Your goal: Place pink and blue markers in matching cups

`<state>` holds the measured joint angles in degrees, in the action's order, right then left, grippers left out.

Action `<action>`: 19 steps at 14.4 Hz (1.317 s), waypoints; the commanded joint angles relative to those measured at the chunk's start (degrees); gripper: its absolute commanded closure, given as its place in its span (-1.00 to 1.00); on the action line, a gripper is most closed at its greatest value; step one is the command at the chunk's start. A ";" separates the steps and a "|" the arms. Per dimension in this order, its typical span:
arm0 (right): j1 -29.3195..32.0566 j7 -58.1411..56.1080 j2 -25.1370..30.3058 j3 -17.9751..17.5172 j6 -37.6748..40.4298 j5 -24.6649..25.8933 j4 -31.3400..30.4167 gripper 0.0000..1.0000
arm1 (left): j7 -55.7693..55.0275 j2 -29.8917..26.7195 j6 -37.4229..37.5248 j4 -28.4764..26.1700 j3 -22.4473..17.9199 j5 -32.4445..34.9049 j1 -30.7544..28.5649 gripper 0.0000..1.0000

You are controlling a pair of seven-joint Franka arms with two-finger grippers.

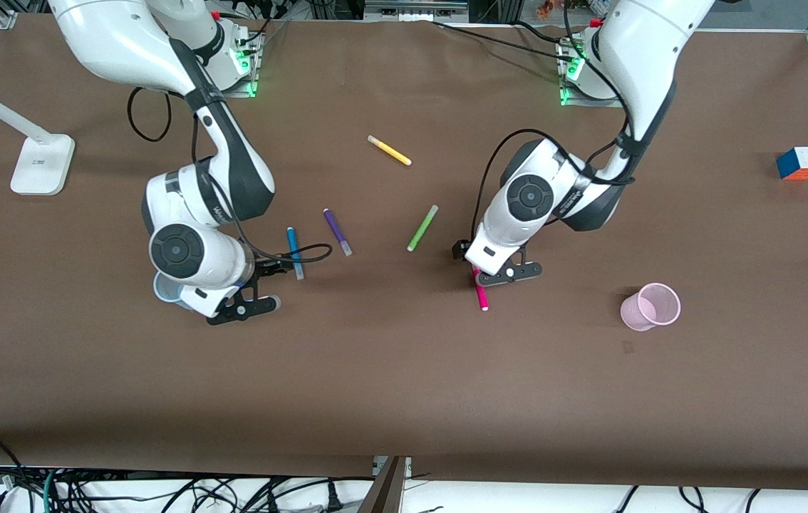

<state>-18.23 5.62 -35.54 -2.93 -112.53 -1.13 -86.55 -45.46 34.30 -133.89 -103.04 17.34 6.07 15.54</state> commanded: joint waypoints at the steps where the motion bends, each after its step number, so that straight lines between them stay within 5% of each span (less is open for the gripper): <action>1: -1.54 -0.61 1.08 0.39 -5.31 0.34 -5.28 -1.00 | -0.94 1.81 -3.38 -0.67 -0.38 3.94 0.63 -1.00; 8: -3.48 -0.61 1.08 0.47 -14.29 0.51 -12.50 -1.00 | -1.02 4.63 -6.47 -0.50 -0.38 10.10 0.89 -0.96; 11: -4.09 -0.52 1.08 0.47 -16.48 0.51 -14.35 -1.00 | -1.03 4.63 -6.47 -0.59 -0.38 10.19 1.33 -0.08; 14: -4.80 -0.26 1.00 0.65 -18.68 0.51 -16.02 -1.00 | -1.03 4.63 -6.47 -0.50 -0.38 10.19 1.42 0.51; 19: -4.97 -0.17 -0.15 0.65 -19.92 0.51 -16.20 -1.00 | -0.33 4.28 -5.77 -0.23 -0.38 10.19 1.42 0.84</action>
<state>-22.60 5.62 -35.65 -2.87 -130.89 -1.04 -101.83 -45.66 38.95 -139.86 -103.57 17.34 14.86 16.55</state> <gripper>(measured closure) 0.000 0.833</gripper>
